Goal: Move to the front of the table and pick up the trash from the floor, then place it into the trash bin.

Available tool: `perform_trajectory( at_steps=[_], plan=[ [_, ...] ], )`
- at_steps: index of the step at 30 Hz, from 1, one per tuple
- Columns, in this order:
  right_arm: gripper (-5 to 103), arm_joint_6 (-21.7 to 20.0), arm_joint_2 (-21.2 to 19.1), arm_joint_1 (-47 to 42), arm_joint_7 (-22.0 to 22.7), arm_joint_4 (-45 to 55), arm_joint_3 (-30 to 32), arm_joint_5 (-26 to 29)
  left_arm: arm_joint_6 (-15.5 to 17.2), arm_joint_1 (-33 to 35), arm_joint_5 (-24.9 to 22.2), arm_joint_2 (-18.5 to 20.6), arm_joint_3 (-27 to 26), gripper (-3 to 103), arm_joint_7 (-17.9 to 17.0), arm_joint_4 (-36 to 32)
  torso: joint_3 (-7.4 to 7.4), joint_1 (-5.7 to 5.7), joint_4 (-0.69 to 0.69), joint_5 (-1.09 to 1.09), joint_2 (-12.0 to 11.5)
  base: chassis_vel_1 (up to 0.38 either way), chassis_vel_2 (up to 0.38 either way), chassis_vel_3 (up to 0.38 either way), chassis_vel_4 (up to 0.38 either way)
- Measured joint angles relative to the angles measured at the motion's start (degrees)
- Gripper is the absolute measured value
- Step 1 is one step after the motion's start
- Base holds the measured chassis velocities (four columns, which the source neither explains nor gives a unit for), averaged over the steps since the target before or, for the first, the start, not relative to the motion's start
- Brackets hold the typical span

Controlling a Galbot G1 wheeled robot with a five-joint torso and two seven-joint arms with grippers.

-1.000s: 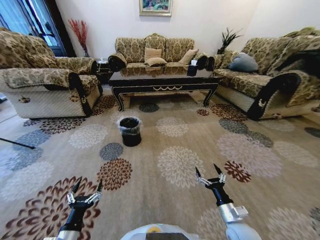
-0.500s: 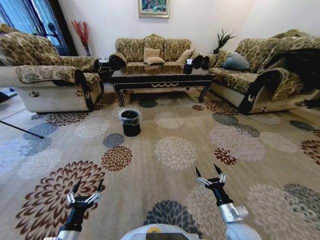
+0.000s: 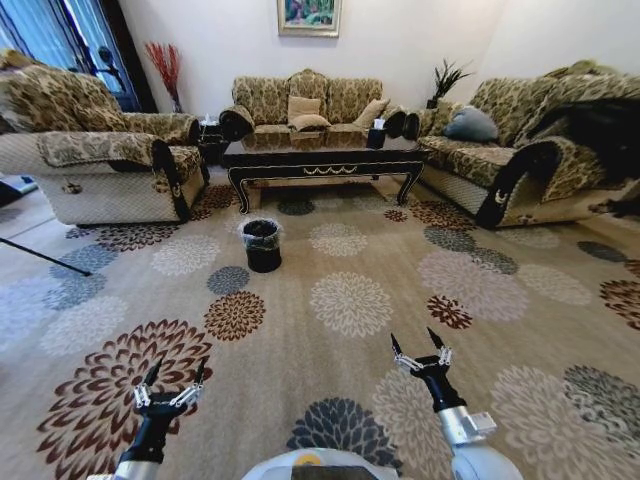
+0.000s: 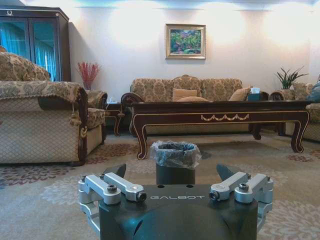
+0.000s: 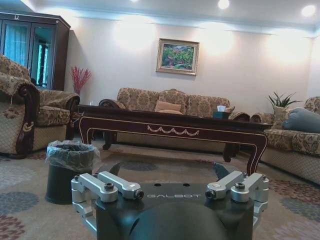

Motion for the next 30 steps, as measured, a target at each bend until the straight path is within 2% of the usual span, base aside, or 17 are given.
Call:
perform_trajectory(
  at_steps=[10,30],
  plan=[
    [100,0.00,0.00,0.00,0.00,0.00,0.00,0.00,0.00,0.00,0.00,0.00,0.00,100,0.00,0.00,2.13,0.29,0.00,0.00,2.40,0.000,0.000,0.000,0.000],
    [100,0.00,0.00,0.00,0.00,0.00,-0.01,0.00,0.00,0.00,0.00,0.00,0.00,100,0.00,0.00,4.26,0.85,0.00,0.00,5.02,0.000,0.000,0.000,0.000]
  ],
)
